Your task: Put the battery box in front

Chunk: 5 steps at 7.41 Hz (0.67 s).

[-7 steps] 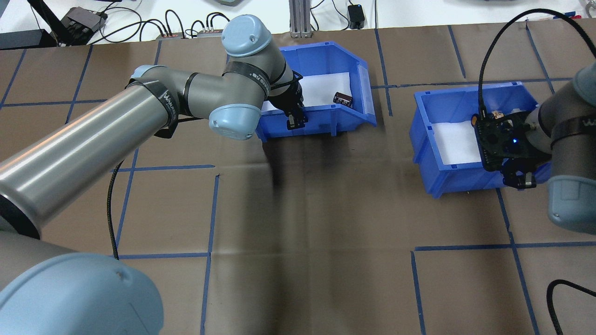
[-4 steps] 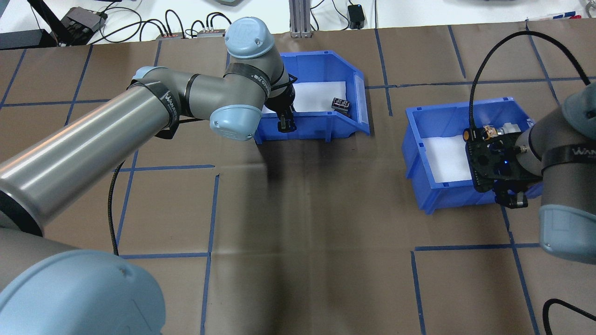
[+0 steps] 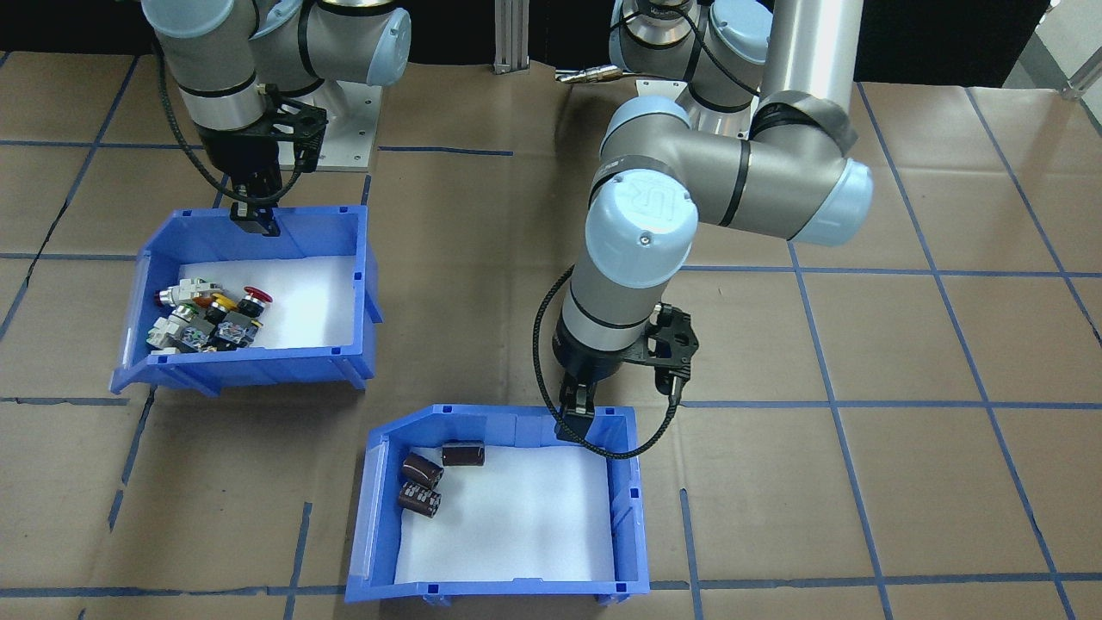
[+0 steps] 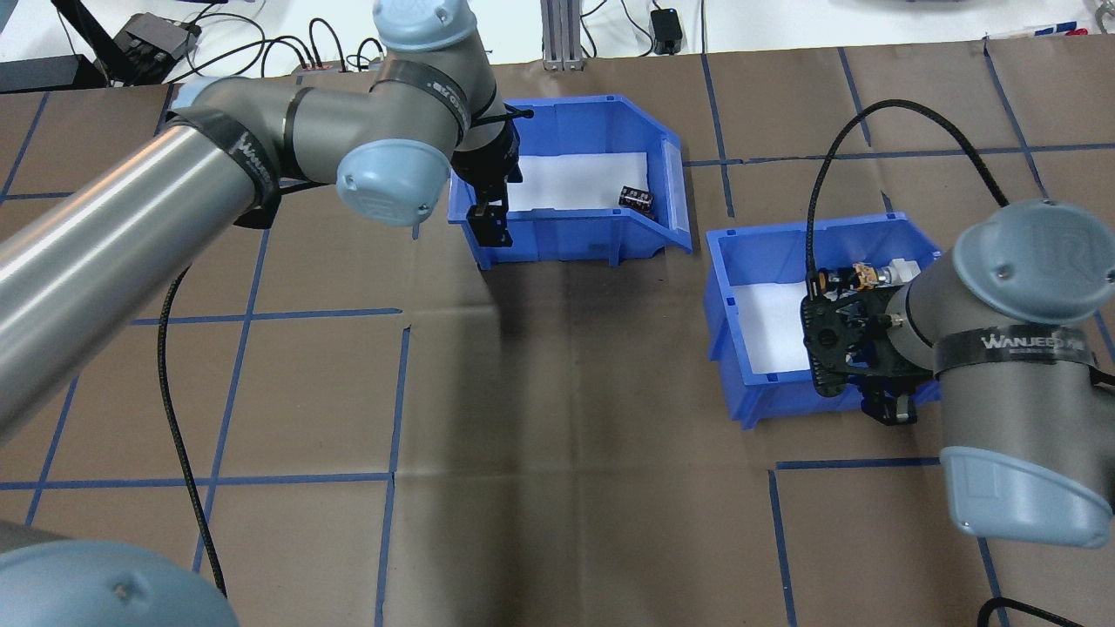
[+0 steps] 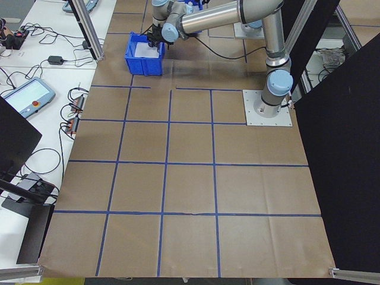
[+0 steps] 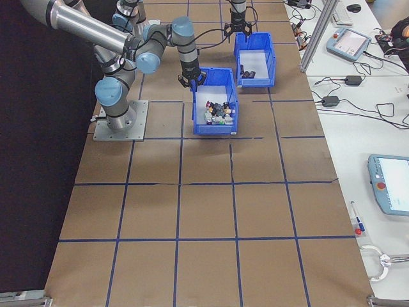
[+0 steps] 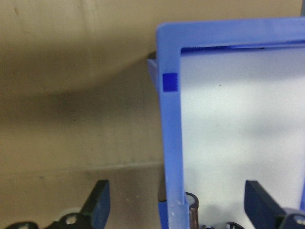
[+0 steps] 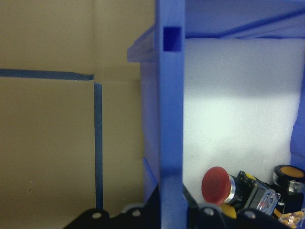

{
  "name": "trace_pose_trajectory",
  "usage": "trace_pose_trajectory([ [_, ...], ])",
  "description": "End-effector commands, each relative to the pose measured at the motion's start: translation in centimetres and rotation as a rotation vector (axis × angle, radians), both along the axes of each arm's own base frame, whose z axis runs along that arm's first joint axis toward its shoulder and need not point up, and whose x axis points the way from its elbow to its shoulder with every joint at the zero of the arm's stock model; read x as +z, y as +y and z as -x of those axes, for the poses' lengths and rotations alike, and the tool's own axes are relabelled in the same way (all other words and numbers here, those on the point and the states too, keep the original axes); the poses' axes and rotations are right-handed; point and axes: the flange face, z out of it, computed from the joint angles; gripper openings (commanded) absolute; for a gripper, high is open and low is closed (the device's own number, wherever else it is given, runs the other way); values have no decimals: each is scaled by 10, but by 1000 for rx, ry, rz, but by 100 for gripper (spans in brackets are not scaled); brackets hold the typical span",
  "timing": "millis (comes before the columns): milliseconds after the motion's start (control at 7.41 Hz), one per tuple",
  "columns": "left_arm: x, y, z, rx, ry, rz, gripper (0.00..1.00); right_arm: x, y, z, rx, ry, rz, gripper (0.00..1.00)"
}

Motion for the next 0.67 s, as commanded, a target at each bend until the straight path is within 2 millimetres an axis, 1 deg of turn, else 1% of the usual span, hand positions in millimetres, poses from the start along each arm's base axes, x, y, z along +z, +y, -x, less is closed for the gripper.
trace_pose_trajectory([
  [0, 53, 8, -60, -303, -2, -66, 100, -3, 18, -47, -8, -15, 1, 0],
  [270, 103, 14, -126, -684, -3, 27, 100, -5, 38, -88, -25, -33, 3, 0],
  [405, 126, 24, -148, -932, -10, 71, 100, -4, 49, -110, -6, -41, 11, 0],
  [540, 141, 36, -156, -1156, -14, 92, 100, -3, 57, -124, -19, -52, 21, 0],
])
